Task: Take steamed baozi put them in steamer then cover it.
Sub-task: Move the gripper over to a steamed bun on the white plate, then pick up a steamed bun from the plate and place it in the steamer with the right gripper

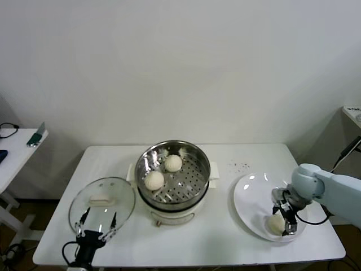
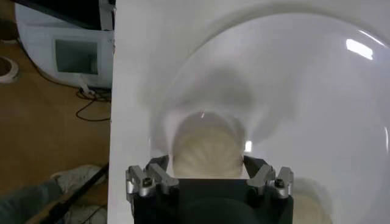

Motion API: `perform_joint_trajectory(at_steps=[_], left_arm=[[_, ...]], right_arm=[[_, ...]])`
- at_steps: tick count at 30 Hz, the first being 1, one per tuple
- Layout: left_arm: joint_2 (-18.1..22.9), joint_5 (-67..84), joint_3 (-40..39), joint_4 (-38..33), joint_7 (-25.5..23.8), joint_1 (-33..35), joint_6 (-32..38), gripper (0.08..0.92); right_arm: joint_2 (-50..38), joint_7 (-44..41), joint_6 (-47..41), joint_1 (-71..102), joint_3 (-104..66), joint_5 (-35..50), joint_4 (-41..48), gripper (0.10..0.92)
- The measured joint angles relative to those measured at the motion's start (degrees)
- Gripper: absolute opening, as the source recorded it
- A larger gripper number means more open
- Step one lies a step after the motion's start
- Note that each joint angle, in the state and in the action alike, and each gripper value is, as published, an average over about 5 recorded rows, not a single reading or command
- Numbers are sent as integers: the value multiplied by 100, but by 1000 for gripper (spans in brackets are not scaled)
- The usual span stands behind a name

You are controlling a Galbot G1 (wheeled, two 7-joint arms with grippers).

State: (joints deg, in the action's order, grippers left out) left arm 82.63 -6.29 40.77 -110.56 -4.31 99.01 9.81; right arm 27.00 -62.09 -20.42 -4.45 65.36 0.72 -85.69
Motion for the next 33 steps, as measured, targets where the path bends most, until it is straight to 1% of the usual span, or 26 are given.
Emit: perform_joint_trajectory(at_steps=[3,6,11,15,25,33], left_arm=[[0,-15,0,-13,2,8,-1,823],[0,-24,0,-32,5,16,-3,823],[15,-15,2,-69,22,55,-30,823],[10,1,18,-91,29,82,-43,823],[45,-38,-66,-106,113,20,-53,823],[64,-94,-167,-110,142,-60,-11,823]], right_arm=[[-2,-11,29,1,-9,-24,21,708],[-16,-35,69,-23,4,-41,40,685],[7,-91,191,-186,102,-61,77,670],[109,-170,456,-596,350,-132,70,664],[881,-261,1822,-2582,1363,-302,-118,670],[1741,-283,2909,-3770,1630,-391,-258,670]])
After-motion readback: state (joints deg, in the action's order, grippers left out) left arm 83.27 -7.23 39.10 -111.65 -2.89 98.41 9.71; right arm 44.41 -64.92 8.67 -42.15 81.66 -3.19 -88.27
